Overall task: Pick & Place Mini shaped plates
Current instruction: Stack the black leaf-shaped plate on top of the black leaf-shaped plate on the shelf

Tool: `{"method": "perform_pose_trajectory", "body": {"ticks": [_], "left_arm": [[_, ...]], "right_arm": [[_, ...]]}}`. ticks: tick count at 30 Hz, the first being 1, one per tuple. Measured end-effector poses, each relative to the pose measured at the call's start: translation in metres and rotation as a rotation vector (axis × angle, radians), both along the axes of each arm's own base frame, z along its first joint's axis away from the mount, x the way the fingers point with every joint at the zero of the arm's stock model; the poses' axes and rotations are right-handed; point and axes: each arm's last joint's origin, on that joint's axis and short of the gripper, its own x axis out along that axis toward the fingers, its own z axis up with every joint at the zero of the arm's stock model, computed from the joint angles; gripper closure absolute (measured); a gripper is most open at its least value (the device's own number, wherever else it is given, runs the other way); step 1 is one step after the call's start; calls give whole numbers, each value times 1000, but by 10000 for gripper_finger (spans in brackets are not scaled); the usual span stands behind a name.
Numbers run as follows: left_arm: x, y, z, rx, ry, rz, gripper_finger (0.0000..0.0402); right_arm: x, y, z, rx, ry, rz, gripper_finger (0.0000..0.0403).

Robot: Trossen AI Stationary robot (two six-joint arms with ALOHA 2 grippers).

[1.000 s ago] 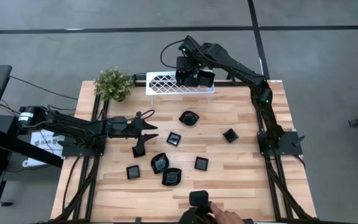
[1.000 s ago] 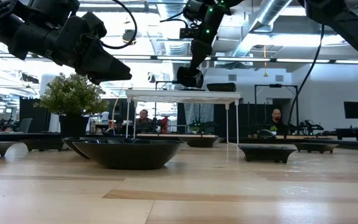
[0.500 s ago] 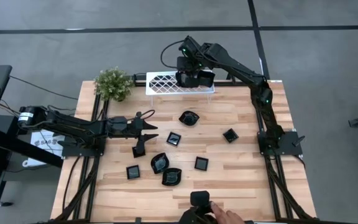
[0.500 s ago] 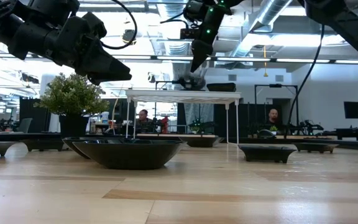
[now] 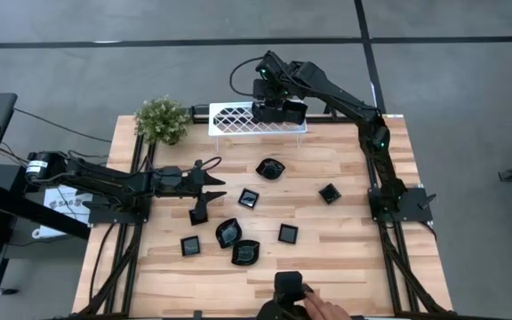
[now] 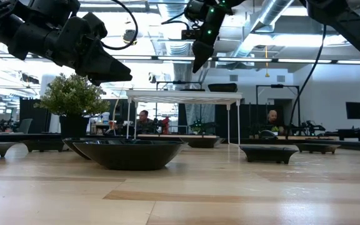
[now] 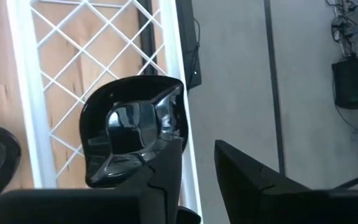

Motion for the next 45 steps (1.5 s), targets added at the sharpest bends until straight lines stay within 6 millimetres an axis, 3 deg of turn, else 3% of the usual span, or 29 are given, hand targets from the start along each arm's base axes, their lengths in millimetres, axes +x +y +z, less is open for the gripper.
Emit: {"method": "perform_pose_trajectory", "body": {"ticks": [6,11,21,28,36,45], "left_arm": [[0,0,0,0,2,0,239],[0,0,0,2,-3,-1,239],[0,0,1,2,-9,-1,239],[0,0,1,2,-9,-1,239],[0,0,1,2,-11,-2,239],[2,0,4,2,-45,-1,239]], "right_arm": [[0,3,3,-1,-10,6,321],[-9,20,20,10,-33,9,328],[-61,71,56,253,-12,-80,332],[-81,121,63,305,-8,-55,332],[-106,179,32,278,-104,7,332],[-113,219,-68,212,-243,-59,332]]}}
